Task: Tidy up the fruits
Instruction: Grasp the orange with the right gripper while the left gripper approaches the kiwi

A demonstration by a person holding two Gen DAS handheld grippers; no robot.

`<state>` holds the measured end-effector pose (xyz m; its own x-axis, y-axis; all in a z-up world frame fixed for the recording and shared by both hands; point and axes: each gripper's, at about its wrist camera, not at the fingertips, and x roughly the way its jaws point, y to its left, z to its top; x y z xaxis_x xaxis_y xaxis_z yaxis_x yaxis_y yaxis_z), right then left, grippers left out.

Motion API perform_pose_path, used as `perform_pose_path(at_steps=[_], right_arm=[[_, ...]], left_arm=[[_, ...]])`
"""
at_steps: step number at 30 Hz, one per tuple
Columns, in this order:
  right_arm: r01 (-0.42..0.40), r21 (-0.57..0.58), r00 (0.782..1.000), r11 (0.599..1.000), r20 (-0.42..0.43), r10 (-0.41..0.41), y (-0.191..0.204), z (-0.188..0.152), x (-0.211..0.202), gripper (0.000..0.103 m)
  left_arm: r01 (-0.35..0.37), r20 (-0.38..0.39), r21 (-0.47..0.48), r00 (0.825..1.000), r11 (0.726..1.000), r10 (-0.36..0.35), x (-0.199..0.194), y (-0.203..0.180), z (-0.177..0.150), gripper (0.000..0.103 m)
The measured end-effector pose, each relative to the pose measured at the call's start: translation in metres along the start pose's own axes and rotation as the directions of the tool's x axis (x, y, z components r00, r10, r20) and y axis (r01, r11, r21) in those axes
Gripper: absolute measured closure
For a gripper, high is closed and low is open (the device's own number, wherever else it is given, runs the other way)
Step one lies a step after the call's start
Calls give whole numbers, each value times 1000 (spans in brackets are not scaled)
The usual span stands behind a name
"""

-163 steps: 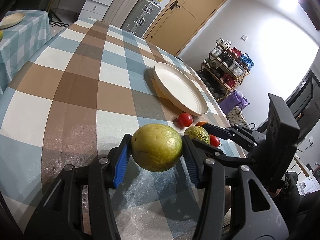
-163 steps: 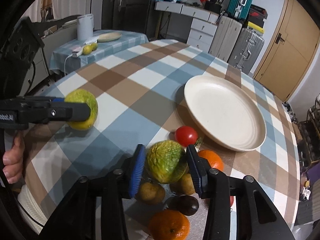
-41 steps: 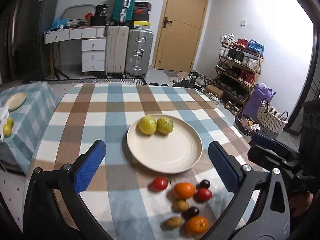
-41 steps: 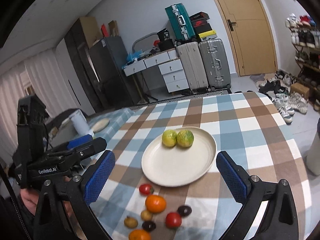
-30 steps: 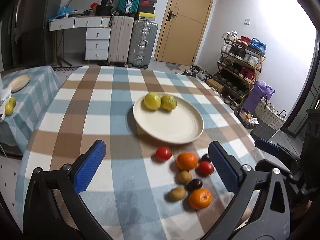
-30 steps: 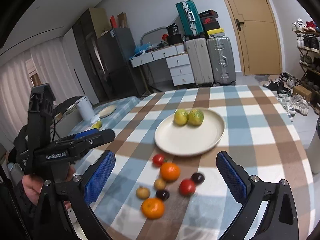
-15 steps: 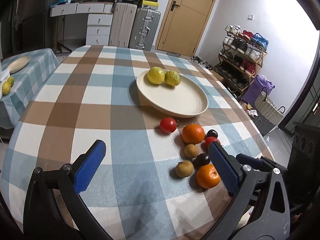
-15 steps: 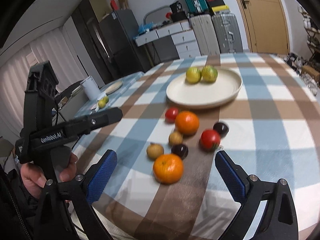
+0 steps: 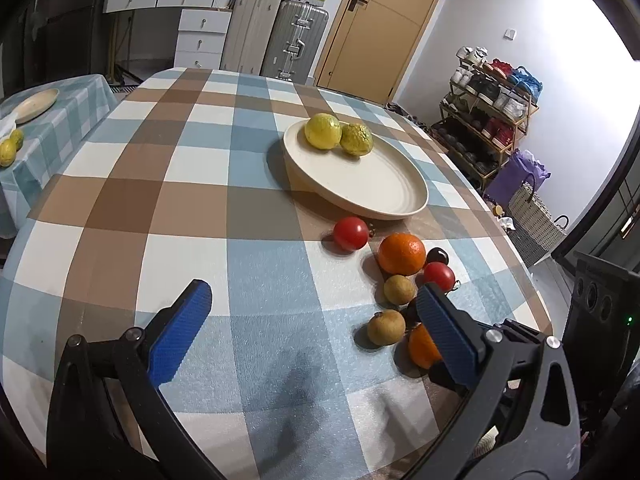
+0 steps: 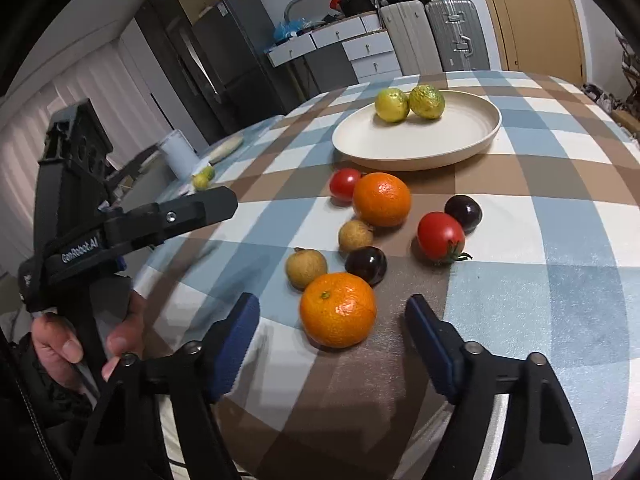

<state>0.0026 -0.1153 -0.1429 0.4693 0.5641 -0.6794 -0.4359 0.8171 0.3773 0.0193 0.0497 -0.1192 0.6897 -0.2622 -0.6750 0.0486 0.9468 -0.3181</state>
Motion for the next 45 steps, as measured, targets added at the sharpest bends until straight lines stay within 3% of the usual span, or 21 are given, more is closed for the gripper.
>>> perform_pose_path(at_steps=[2, 3, 5, 14, 19, 30, 37, 44, 45], right_arm=[[0, 2, 1000, 1000, -2, 0, -1, 0, 1, 37], [-7, 0, 1000, 1000, -6, 7, -1, 1, 2, 48], [2, -6, 1000, 1000, -5, -2, -2, 1, 2, 61], [-12, 47, 999, 999, 47, 10, -12, -2, -12, 63], [-36, 51, 994, 998, 101, 31, -17, -2, -24, 63], [-27, 78, 989, 997, 144, 16, -34, -7, -36, 63], [-29, 87, 986, 996, 163, 14, -40, -13, -43, 63], [-28, 90, 985, 996, 173, 13, -40, -13, -46, 63], [-27, 87, 985, 996, 174, 12, -40, -13, -46, 63]], left_arm=[[9, -6, -7, 1000, 1000, -9, 2, 2, 0, 1], [9, -8, -9, 1000, 1000, -9, 2, 2, 0, 1], [7, -9, -8, 1000, 1000, -7, 3, 3, -1, 1], [31, -40, -6, 999, 999, -32, 11, 3, -4, 1], [18, -77, 76, 997, 997, -12, 24, -14, -10, 1], [65, -129, 111, 990, 992, -50, 42, -29, -17, 2], [109, -155, 118, 984, 987, -90, 46, -31, -17, 30], [175, -193, 133, 970, 976, -148, 49, -38, -21, 79], [181, -198, 139, 968, 974, -152, 49, -39, -21, 79]])
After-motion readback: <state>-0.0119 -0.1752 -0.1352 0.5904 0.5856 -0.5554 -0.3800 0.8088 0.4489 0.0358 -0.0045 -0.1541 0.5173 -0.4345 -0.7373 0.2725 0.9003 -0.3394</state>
